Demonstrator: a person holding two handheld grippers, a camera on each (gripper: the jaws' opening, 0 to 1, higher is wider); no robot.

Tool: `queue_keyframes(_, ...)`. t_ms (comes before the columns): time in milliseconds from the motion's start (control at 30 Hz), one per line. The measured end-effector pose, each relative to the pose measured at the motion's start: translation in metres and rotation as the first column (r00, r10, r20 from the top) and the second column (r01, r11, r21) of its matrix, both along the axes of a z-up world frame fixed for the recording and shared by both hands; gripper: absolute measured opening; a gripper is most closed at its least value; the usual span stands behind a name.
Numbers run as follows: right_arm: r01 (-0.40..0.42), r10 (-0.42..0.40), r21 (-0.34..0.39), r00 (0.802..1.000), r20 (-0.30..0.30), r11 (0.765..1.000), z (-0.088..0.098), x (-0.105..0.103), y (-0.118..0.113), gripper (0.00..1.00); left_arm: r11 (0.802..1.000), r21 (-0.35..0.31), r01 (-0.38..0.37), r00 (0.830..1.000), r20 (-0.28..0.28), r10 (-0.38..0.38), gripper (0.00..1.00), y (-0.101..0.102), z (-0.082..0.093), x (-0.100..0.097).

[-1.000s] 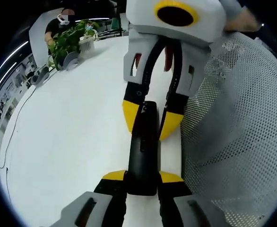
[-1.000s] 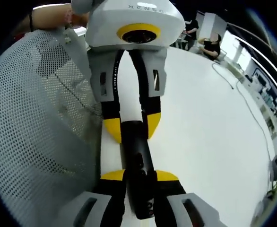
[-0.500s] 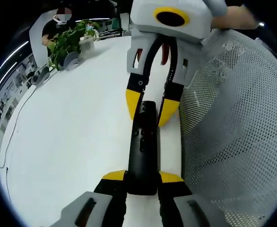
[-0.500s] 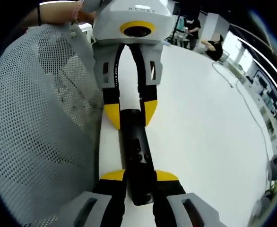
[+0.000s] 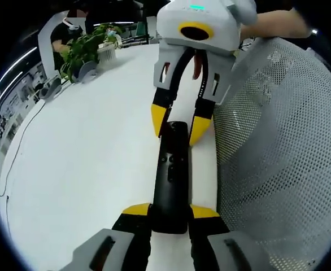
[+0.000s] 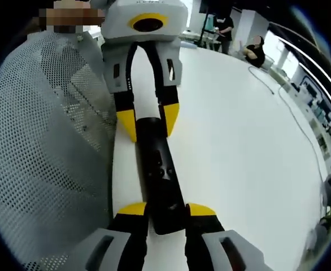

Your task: Press the specified remote control buttons in sequence, fully releasing each button before pressing the next.

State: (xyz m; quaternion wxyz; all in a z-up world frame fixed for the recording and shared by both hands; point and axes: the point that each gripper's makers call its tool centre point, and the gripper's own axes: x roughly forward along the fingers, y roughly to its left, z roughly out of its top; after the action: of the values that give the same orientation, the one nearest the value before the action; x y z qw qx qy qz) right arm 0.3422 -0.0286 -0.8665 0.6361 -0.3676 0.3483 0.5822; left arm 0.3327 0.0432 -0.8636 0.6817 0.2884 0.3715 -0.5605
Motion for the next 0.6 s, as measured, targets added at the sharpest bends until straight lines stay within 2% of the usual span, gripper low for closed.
queue_keyframes(200,0.004,-0.004,-0.003,1.000,0.001,1.000,0.000,0.000,0.000,0.22,0.999,-0.020,-0.031,0.999,-0.036,0.030,0.26,-0.001,0.001,0.001)
queue_keyframes(333,0.030,-0.030,0.006,0.999,-0.015,1.000,-0.001,0.001,0.000,0.22,0.998,-0.035,-0.047,0.997,-0.062,0.045,0.34,-0.002,0.004,0.000)
queue_keyframes(400,0.042,-0.041,0.011,0.999,-0.022,0.999,-0.001,0.002,0.000,0.22,0.997,-0.061,-0.056,0.997,-0.050,0.053,0.35,-0.005,0.011,0.003)
queue_keyframes(467,0.048,-0.048,0.013,0.999,-0.024,0.999,-0.001,0.002,0.000,0.22,0.991,-0.096,-0.089,0.995,-0.054,0.084,0.39,-0.009,0.021,0.007)
queue_keyframes(533,0.051,-0.051,0.012,0.998,-0.025,0.999,-0.001,0.002,0.000,0.22,0.986,-0.119,-0.114,0.993,-0.040,0.110,0.49,-0.011,0.029,0.012)
queue_keyframes(600,0.054,-0.054,0.011,0.998,-0.026,0.998,-0.001,0.002,0.001,0.22,0.983,-0.131,-0.132,0.991,-0.024,0.130,0.54,-0.011,0.036,0.014)
